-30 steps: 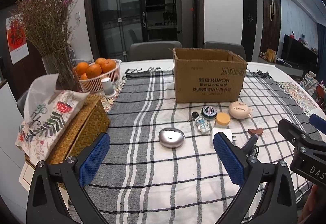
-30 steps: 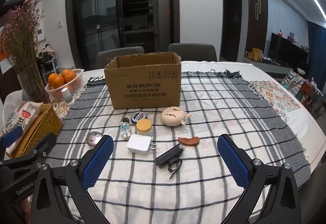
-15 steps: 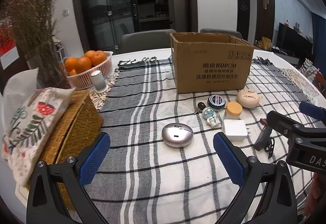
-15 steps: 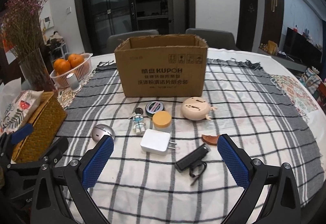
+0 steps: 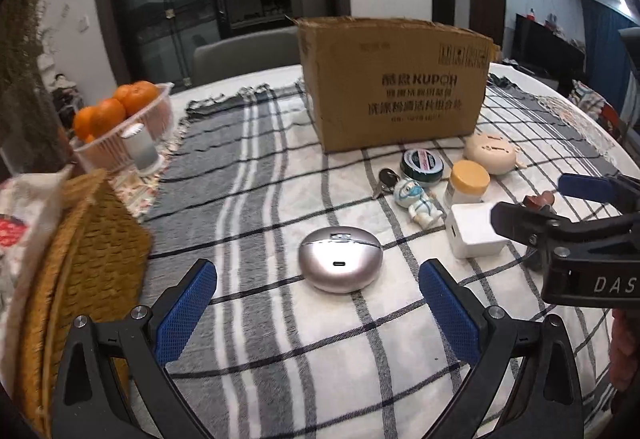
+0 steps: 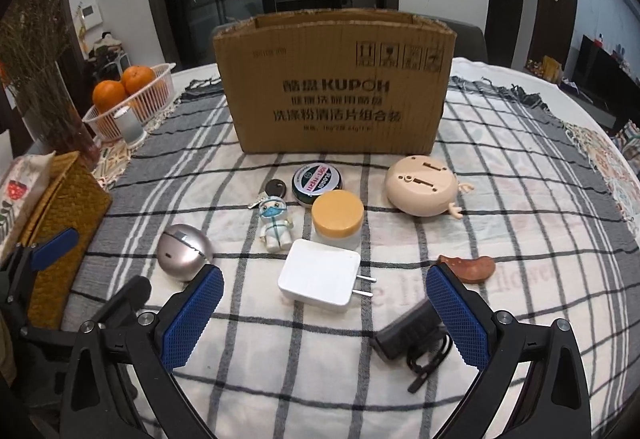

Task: Organize rigid objects
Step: 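Move left gripper toward silver egg-shaped case while right gripper approaches white charger, then close left gripper on silver case while right gripper closes on white charger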

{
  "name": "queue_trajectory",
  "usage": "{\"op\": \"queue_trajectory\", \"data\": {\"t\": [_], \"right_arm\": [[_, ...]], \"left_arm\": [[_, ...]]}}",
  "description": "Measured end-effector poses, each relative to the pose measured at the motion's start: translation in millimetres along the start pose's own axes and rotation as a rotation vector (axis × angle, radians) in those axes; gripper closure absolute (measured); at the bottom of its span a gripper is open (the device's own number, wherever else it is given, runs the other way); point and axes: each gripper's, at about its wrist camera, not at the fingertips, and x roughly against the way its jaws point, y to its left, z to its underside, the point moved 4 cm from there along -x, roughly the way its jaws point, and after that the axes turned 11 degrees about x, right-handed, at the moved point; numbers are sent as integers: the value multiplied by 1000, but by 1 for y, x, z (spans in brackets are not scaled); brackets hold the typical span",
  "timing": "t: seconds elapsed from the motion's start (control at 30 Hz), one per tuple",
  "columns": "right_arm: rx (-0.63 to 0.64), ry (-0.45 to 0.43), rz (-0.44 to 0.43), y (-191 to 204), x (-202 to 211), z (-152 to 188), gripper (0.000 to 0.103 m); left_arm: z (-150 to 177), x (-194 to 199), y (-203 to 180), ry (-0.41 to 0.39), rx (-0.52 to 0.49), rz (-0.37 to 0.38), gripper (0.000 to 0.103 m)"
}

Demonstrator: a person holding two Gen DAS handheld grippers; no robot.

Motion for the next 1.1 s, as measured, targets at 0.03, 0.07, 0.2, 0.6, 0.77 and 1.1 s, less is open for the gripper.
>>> {"op": "queue_trajectory", "data": {"t": [0.03, 0.07, 0.2, 0.6, 0.77, 1.1], "right_arm": [[1, 6, -2, 0, -4, -1, 1], [3, 12, -1, 1, -7, -1, 1], [16, 36, 10, 3, -21, -1, 1], [-22, 127, -21, -6, -60, 4, 6], [-29, 150, -32, -8, -70, 5, 11], [-34, 149, -72, -5, -76, 5, 27]], "left_arm": [[0, -5, 0, 13, -1, 7, 0], [1, -10, 1, 21, 1, 22, 0], [2, -29, 0, 58, -5, 37, 0], [1, -63, -6, 122, -15, 54, 6], [4, -73, -6, 155, -2, 54, 15], [3, -77, -6, 152, 18, 65, 38]]}}
